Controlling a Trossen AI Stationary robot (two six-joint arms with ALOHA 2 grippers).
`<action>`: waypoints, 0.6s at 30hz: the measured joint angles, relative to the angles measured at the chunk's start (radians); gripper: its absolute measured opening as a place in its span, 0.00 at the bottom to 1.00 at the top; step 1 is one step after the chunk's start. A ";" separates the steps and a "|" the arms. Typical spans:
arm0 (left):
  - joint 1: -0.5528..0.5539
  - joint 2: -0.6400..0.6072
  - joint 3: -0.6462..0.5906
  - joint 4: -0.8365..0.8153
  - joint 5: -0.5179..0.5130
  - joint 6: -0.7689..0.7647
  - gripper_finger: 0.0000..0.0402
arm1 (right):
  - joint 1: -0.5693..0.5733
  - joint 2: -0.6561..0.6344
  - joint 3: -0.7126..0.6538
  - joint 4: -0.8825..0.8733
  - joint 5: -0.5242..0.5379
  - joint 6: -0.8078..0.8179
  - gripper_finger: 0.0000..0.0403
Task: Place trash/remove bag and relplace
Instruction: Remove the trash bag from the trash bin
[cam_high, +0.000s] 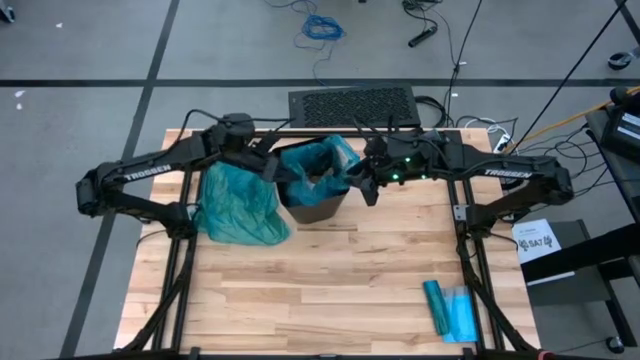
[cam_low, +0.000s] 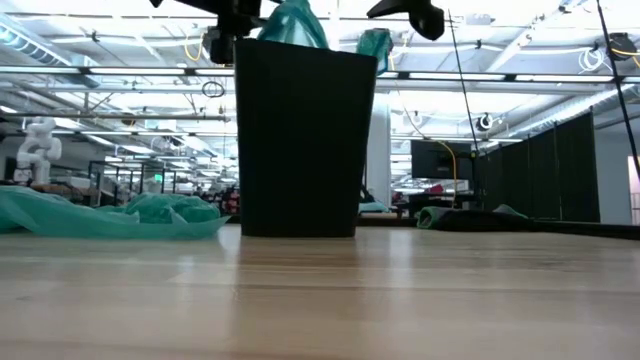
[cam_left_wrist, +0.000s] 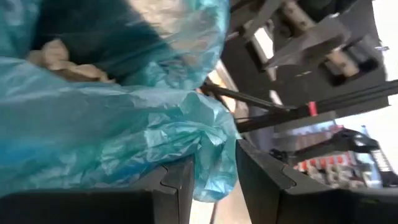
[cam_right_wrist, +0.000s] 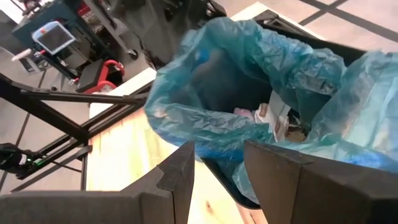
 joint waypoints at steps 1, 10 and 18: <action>0.000 -0.006 0.009 -0.030 -0.012 0.010 0.28 | 0.000 -0.010 0.000 -0.002 0.000 -0.003 0.32; -0.002 -0.097 0.037 -0.084 -0.122 0.018 0.28 | -0.036 -0.110 0.000 -0.199 0.135 0.121 0.32; -0.016 -0.119 0.037 -0.332 -0.261 0.055 0.28 | -0.160 -0.093 0.000 -0.228 -0.041 0.158 0.32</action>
